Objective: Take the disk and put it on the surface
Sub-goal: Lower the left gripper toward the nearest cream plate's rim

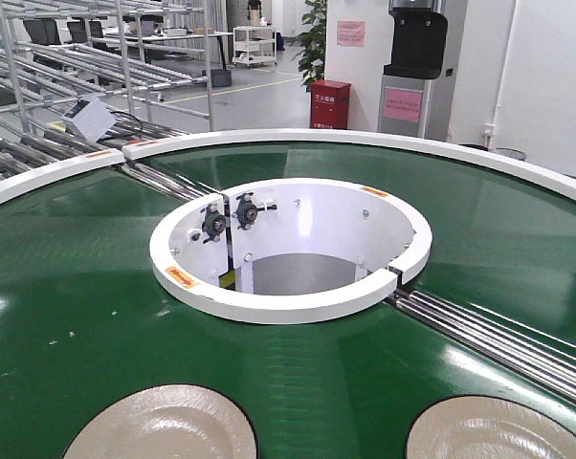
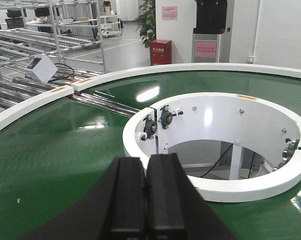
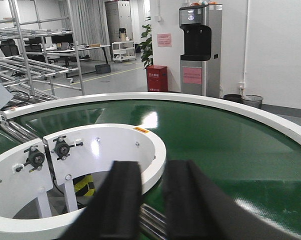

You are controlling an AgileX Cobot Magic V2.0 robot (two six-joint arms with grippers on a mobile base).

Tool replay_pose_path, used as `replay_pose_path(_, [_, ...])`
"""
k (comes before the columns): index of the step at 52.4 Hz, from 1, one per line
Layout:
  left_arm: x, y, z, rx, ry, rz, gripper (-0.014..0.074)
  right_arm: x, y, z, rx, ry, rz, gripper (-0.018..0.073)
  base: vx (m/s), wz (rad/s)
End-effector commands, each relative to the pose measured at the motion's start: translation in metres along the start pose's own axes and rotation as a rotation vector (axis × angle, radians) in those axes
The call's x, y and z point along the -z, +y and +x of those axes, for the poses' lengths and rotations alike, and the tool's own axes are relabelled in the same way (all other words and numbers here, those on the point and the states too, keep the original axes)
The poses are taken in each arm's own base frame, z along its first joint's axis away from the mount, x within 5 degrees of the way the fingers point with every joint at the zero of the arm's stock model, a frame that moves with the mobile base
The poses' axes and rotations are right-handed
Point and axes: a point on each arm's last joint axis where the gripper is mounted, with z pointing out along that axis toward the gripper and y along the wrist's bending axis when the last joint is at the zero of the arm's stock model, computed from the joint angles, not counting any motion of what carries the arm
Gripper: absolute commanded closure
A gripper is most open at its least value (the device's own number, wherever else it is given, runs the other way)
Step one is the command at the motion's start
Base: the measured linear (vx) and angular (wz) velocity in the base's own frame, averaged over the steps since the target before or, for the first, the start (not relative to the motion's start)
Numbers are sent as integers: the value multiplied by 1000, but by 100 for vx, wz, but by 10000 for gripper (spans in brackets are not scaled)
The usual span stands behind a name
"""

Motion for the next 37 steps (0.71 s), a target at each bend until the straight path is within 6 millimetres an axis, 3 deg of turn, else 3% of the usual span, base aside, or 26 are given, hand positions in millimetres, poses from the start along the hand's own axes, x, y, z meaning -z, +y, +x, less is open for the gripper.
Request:
replay_pose_path(1, [6, 1, -22, -17, -131, -12, 202, 5, 1, -22, 20, -126, 0, 96, 0, 0])
replay_pose_path(9, [1, 1, -20, -76, -118, -16, 1, 5, 1, -26, 21, -172, 0, -172, 0, 0])
replay_pose_path(13, [0, 1, -18, -81, -109, -16, -52, 5, 1, -27, 21, -187, 0, -169, 0, 0])
replay_pose_path(20, [-1, 1, -17, -57, -99, -13, -60, 5, 1, -27, 18, -186, 0, -158, 0, 0])
replay_pose_path(27, [1, 0, -18, 43, -63, 2, -24, 5, 1, -27, 17, -184, -1, -116, 0, 0])
replay_pose_path(37, [-11, -7, -27, -13, 179, 74, 66, 6, 2, -31, 50, -119, -2, -52, 0, 0])
